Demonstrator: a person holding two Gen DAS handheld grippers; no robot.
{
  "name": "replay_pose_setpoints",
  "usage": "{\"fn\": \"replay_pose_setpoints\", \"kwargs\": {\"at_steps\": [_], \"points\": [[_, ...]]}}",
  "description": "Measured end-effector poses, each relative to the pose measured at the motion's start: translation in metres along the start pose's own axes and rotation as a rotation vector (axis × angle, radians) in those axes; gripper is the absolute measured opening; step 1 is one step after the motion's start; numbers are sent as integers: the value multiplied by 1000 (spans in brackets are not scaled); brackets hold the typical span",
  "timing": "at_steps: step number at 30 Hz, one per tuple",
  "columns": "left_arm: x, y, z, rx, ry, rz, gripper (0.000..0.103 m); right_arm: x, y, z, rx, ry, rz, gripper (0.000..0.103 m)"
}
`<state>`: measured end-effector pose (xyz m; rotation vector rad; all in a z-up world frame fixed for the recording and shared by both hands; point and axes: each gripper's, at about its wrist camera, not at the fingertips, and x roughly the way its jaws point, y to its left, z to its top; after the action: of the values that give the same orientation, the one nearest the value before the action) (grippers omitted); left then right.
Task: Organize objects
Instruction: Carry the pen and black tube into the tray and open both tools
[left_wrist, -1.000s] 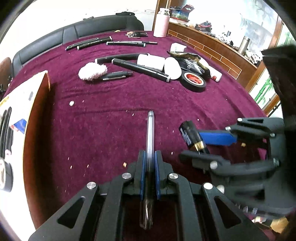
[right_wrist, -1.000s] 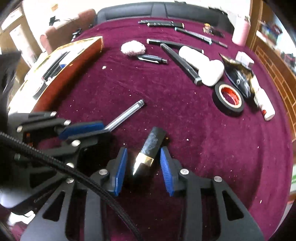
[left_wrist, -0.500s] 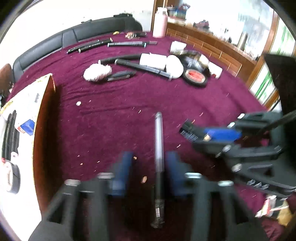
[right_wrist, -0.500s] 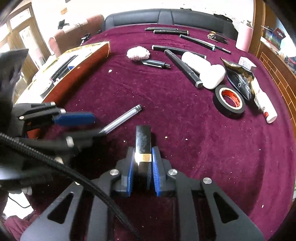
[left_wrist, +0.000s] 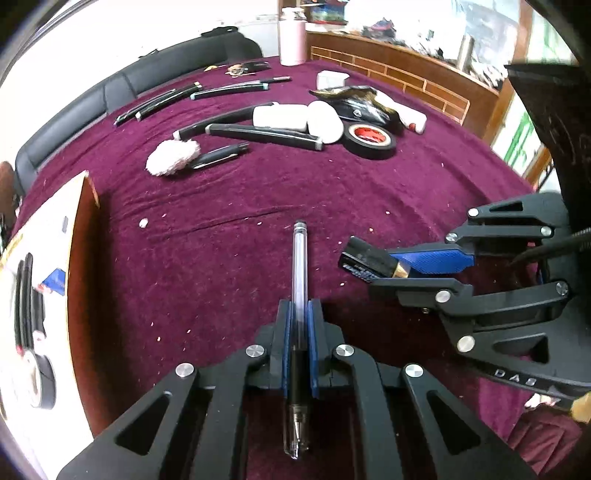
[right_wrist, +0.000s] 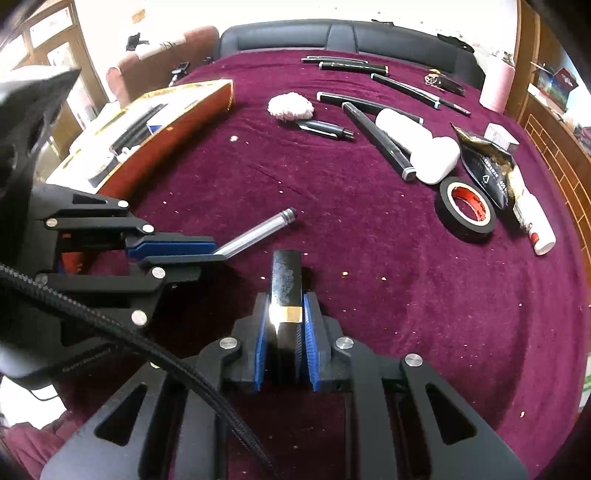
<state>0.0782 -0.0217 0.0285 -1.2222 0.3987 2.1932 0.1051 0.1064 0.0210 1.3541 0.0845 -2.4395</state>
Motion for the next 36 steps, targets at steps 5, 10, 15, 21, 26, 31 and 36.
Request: {"fn": "replay_pose_setpoints", "kwargs": {"at_steps": [5,10,15,21,26,31,36], "points": [[-21,29,-6,-123,-64,-39,6,-13,-2,6,54,-26,88,16],[-59,62,-15,-212,-147,-46,6,-25,7,26,70,-65,181,16],[-96,111,-29,-304,-208,4,6,-22,32,57,64,-82,286,16],[-111,182,-50,-426,-193,102,6,8,75,99,48,-54,388,16],[-110,233,-57,-494,-167,139,6,38,102,127,70,-5,452,16],[-101,282,-52,-537,-133,192,6,70,125,160,128,32,517,16],[-75,319,-42,-563,-82,206,6,106,147,192,185,71,528,16]]}}
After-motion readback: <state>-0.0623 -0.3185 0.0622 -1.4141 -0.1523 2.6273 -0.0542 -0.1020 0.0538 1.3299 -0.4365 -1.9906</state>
